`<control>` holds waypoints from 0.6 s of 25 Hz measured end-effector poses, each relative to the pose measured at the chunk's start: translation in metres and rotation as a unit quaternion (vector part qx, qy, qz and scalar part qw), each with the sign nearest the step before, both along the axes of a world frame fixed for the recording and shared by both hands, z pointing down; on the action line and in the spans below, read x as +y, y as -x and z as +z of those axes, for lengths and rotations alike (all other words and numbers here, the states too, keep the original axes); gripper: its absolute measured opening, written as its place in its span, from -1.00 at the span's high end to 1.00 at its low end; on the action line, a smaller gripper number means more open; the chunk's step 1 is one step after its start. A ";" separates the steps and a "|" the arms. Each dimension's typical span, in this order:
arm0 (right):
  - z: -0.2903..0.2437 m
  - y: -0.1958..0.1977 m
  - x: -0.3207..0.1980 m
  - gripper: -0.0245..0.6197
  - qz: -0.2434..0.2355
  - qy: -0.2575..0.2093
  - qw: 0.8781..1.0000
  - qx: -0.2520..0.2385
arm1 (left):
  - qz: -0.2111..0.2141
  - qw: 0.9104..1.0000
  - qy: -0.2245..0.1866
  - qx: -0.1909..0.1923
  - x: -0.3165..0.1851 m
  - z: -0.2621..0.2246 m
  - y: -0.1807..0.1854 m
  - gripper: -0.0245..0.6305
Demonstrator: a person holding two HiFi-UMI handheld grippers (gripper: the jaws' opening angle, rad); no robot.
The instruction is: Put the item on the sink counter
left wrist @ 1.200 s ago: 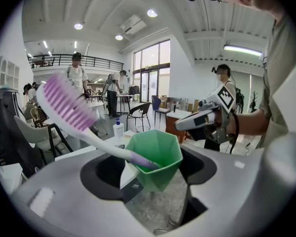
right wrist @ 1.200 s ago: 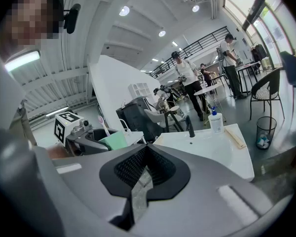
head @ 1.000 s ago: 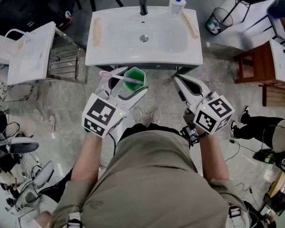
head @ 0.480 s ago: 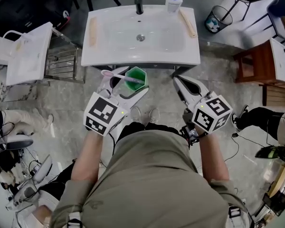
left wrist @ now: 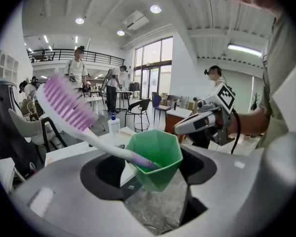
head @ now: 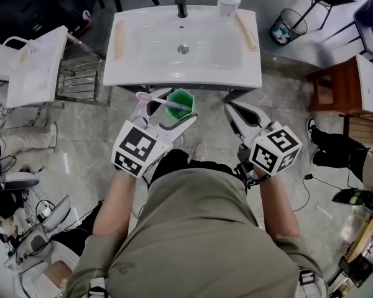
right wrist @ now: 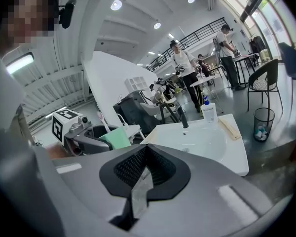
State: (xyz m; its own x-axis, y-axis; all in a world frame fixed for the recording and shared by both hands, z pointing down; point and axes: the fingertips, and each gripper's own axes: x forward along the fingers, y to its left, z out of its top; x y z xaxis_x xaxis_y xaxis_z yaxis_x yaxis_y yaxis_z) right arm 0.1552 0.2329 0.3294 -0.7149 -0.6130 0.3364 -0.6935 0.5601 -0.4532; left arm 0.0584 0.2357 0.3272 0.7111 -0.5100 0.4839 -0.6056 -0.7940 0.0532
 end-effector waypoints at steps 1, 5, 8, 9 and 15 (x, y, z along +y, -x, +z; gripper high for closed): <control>0.001 0.000 -0.002 0.89 -0.002 0.001 1.000 0.000 | -0.001 1.000 0.000 0.000 -0.002 0.000 0.000 -0.08; 0.007 0.003 -0.010 0.89 -0.008 0.003 1.000 0.002 | -0.006 1.000 0.000 0.003 -0.010 0.004 0.002 -0.08; 0.010 0.004 -0.016 0.89 -0.010 0.006 1.000 0.004 | -0.008 1.000 0.002 0.005 -0.016 0.008 0.001 -0.08; 0.011 0.004 -0.019 0.89 -0.011 0.007 1.000 0.004 | -0.008 1.000 0.002 0.005 -0.019 0.009 0.001 -0.08; 0.015 0.010 -0.039 0.89 -0.011 0.009 1.000 0.008 | -0.009 1.000 0.006 0.011 -0.039 0.014 0.007 -0.08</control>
